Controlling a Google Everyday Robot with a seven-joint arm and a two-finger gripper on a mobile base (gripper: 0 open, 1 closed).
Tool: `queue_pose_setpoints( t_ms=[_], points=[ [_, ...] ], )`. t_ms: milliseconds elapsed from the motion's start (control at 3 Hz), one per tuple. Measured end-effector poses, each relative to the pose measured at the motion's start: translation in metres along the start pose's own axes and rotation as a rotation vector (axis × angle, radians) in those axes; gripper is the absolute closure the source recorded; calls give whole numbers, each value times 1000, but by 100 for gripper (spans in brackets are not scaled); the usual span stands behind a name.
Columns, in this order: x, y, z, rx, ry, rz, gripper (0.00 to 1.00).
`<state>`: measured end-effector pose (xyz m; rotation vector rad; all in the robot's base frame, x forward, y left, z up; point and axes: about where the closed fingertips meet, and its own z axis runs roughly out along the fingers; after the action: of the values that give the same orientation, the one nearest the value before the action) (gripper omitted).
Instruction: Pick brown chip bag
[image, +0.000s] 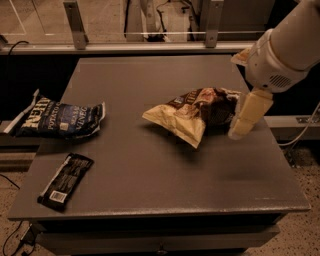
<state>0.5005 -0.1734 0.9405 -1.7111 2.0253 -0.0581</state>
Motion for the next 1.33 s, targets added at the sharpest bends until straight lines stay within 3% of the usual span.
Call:
queue_pose_setpoints(
  t_ms=[333, 667, 1333],
  points=[
    [-28, -15, 53, 25, -57, -29, 17],
    [-36, -24, 90, 25, -79, -10, 39],
    [-38, -23, 90, 27, -80, -13, 86]
  ],
)
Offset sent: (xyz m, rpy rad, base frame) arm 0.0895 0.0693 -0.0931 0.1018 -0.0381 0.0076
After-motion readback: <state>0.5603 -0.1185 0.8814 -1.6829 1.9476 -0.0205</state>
